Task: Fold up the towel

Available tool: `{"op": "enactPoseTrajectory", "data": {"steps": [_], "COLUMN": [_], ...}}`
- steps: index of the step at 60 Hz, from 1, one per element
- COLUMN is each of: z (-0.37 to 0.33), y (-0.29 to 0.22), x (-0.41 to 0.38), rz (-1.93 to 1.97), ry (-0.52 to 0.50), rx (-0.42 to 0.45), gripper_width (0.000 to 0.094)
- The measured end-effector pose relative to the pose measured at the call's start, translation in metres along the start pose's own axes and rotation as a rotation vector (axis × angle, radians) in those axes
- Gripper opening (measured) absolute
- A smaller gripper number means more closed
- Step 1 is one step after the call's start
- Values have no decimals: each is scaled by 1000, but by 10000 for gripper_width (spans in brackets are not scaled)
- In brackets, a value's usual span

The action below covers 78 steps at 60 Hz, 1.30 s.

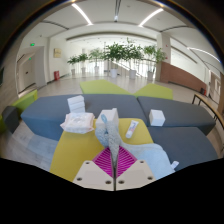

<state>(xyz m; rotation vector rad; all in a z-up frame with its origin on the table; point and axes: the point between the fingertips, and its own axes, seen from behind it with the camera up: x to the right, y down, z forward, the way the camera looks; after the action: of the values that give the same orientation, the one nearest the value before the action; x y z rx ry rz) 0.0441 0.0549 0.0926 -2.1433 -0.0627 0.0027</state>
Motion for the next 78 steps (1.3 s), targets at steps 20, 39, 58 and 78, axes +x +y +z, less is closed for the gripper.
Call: {"op": "enactPoseTrajectory", "data": {"steps": [20, 39, 58, 78], "z": [23, -8, -156, -269], "y": [76, 63, 6, -19], "x": [181, 209, 172, 74], "rz": [132, 151, 103, -6], "ry": [192, 219, 153, 47], "rx": [-170, -156, -5, 147], "gripper_width": [32, 834, 838, 845]}}
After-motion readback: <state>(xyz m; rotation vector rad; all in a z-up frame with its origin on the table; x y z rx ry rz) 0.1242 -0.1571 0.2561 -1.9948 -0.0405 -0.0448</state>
